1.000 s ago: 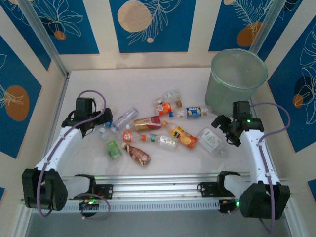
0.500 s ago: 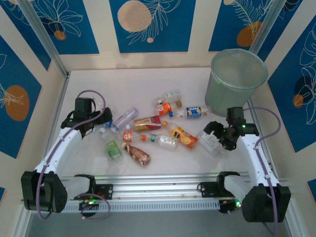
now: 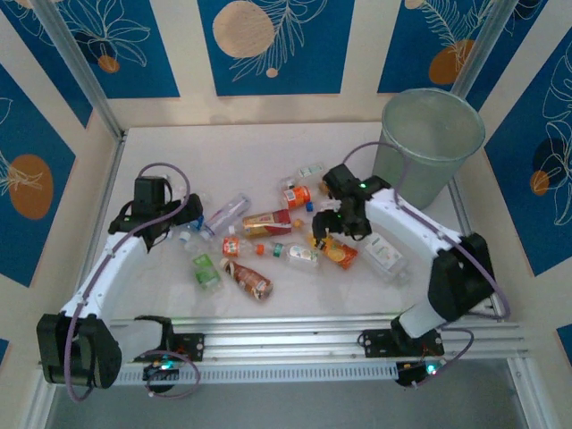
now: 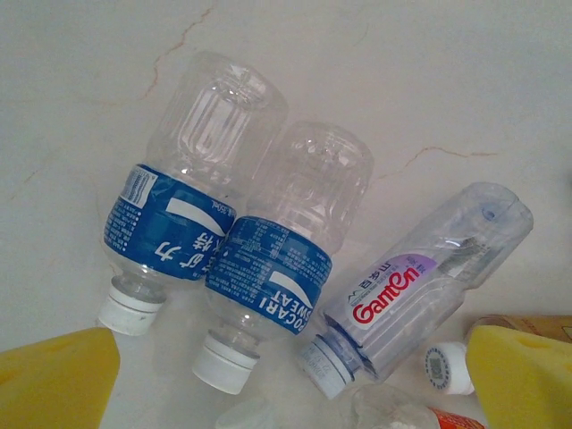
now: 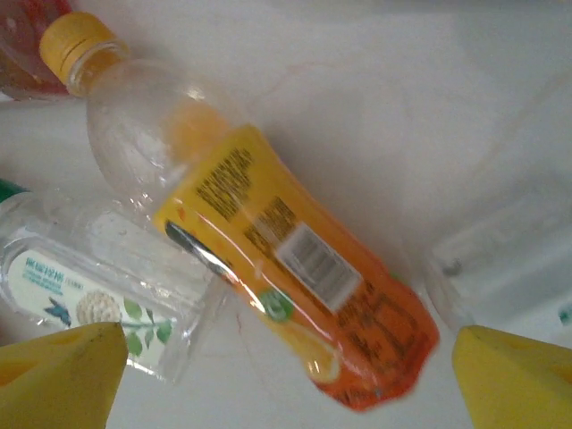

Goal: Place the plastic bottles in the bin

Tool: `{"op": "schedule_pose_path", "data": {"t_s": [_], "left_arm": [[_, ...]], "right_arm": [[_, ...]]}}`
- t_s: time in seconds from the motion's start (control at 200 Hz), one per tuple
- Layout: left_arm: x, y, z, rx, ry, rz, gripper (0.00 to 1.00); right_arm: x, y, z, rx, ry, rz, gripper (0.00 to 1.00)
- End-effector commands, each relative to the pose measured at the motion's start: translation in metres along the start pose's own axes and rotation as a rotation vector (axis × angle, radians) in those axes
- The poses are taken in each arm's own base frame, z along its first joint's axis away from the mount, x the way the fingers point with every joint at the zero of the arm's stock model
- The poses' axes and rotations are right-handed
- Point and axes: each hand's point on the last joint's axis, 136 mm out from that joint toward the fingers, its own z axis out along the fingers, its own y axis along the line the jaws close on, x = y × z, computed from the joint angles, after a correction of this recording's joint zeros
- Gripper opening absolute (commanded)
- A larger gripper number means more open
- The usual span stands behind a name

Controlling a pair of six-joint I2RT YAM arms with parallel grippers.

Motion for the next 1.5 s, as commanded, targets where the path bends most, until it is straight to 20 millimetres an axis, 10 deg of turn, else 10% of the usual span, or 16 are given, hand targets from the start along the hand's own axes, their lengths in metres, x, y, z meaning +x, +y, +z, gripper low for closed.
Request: {"op": "schedule_pose_path", "data": {"t_s": [0.0, 1.495], "left_arm": [[-0.006, -0.004, -0.011, 0.009, -0.024, 0.033, 0.99], [-0.009, -0.002, -0.018, -0.003, -0.041, 0.031, 1.0]], "right_arm": [[-0.007, 0.002, 0.011, 0.046, 0.049, -0.133, 0.93], [-0.035, 0.017, 0.074, 0.007, 0.106, -0.239, 0.75]]}}
